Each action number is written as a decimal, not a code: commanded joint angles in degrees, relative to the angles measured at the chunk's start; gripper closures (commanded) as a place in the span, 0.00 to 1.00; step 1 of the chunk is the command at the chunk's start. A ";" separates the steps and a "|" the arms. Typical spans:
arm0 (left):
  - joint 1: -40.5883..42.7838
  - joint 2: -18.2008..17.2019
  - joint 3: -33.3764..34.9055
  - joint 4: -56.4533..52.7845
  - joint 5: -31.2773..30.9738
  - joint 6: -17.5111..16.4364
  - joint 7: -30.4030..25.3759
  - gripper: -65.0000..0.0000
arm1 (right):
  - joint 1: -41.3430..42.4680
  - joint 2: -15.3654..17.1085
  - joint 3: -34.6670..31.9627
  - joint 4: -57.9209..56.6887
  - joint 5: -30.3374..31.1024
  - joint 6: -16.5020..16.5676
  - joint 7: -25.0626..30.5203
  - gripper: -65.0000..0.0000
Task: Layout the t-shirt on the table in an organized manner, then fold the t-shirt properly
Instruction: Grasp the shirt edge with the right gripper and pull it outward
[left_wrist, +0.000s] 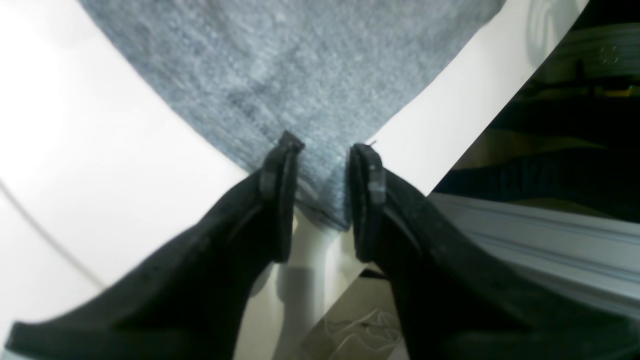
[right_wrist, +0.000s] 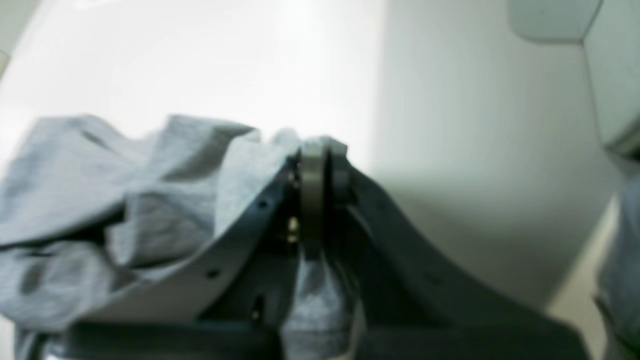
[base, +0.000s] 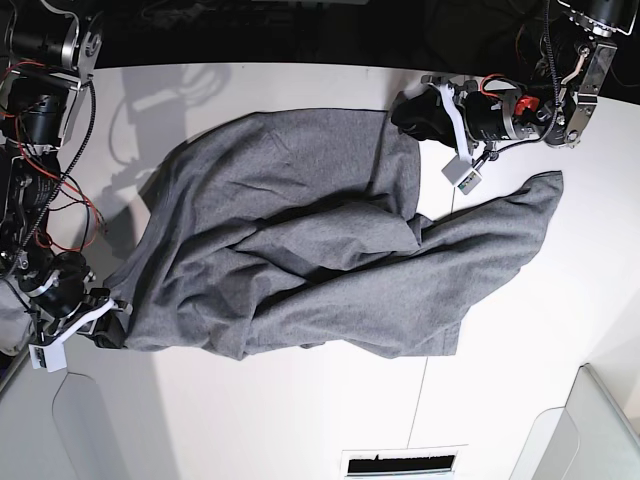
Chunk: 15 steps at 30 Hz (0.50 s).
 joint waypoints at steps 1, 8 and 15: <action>-0.48 -0.35 0.44 0.20 0.59 -0.47 0.09 0.67 | 1.53 0.35 0.22 1.18 2.23 1.42 0.57 1.00; -1.77 -0.37 0.72 0.11 0.92 -0.47 0.15 0.67 | 0.87 -4.79 0.11 1.18 4.98 2.54 -7.50 1.00; -4.39 -0.87 0.72 0.11 -0.48 -0.47 1.68 0.67 | -3.28 -6.51 -6.47 1.33 5.40 3.30 -6.25 1.00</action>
